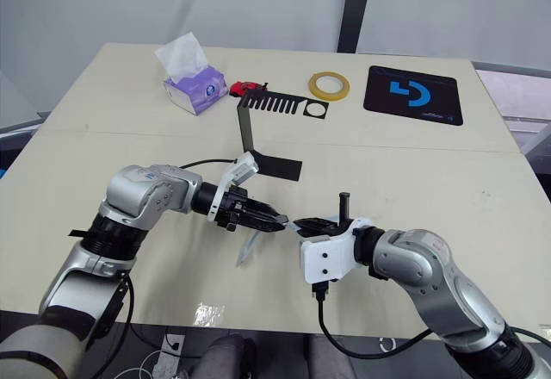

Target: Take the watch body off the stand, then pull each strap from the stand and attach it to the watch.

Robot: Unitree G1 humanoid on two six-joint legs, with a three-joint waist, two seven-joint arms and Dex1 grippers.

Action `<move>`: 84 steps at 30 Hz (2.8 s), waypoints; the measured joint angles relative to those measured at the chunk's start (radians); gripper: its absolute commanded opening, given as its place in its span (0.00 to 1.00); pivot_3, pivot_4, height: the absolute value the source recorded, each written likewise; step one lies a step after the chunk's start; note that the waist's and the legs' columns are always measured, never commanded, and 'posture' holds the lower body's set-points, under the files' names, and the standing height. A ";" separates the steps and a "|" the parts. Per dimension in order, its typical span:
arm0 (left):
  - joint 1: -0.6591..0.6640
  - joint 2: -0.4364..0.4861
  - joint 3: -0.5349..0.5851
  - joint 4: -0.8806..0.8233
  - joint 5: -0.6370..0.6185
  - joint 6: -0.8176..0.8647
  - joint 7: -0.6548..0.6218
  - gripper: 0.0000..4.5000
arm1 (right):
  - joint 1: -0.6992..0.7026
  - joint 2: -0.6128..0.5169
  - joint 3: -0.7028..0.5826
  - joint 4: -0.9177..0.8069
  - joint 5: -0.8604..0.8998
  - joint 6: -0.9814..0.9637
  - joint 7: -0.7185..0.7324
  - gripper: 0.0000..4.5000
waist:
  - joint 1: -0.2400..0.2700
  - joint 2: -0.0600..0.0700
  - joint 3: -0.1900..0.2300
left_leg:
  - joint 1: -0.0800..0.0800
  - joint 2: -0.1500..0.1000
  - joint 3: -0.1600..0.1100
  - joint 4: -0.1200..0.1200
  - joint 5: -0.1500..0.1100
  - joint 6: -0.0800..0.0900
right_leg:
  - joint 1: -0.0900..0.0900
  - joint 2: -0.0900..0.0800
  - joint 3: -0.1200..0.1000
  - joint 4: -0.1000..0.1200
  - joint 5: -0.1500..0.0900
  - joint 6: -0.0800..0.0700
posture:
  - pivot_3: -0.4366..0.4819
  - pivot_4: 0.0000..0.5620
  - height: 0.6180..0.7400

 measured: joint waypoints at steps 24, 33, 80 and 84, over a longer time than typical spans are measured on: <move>0.012 -0.006 0.023 -0.025 -0.053 0.036 0.049 0.38 | -0.002 0.005 0.000 0.006 0.000 0.041 0.012 0.00 | 0.000 0.000 0.000 | 0.000 0.000 0.000 0.000 0.000 -0.001 | 0.000 -0.001 0.000 0.000 0.000 0.000 | 0.48 0.27 0.98; 0.013 -0.010 0.023 -0.025 -0.054 0.032 0.068 0.38 | -0.002 0.005 -0.002 0.001 0.008 0.061 0.024 0.00 | -0.001 0.000 0.000 | 0.000 0.000 0.000 0.000 0.000 -0.001 | 0.000 -0.001 0.000 0.000 0.000 0.000 | 0.48 0.27 0.98; 0.032 -0.088 0.094 -0.050 -0.083 0.091 0.210 0.38 | -0.035 0.024 0.000 0.001 -0.032 0.128 0.026 0.00 | 0.000 0.000 0.000 | 0.000 0.000 0.000 0.000 0.000 -0.001 | 0.000 -0.001 0.000 0.000 0.000 0.000 | 0.48 0.27 0.98; 0.036 -0.096 0.106 -0.062 -0.090 0.110 0.230 0.38 | -0.049 0.033 0.002 0.005 -0.045 0.133 0.031 0.00 | -0.001 0.000 0.000 | 0.000 0.000 0.000 0.000 0.000 -0.001 | 0.000 -0.001 0.000 0.000 0.000 0.000 | 0.48 0.27 0.98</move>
